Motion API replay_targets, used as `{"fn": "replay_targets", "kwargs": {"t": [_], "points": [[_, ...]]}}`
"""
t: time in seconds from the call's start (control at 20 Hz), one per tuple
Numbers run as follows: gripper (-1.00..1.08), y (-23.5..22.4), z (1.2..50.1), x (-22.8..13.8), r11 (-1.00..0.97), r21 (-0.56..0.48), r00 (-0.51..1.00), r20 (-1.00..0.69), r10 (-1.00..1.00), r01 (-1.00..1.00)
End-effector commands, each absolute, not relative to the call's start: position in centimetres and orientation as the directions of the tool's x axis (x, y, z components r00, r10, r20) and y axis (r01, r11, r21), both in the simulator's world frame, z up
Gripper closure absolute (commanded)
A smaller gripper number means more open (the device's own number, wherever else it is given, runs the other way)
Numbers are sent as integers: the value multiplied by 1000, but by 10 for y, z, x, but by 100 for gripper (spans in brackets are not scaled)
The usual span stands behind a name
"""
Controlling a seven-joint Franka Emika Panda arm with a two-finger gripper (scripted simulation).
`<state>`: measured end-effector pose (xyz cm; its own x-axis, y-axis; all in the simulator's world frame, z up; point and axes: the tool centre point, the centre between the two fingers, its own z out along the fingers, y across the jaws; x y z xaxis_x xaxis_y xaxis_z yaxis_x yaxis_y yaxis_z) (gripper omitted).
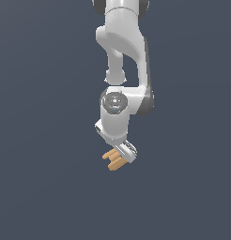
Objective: Pick up the object and move it to a goal position.
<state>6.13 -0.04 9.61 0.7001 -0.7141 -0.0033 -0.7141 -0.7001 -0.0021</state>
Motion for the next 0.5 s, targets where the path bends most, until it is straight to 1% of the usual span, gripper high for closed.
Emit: {"fn": "replay_targets", "kwargs": {"t": [0.0,0.45], "points": [[-92,0,90,65,-659,-2,659,-2,-752,-752],[-92,2,77,71,-566,0,566,0,-824,-824]]}}
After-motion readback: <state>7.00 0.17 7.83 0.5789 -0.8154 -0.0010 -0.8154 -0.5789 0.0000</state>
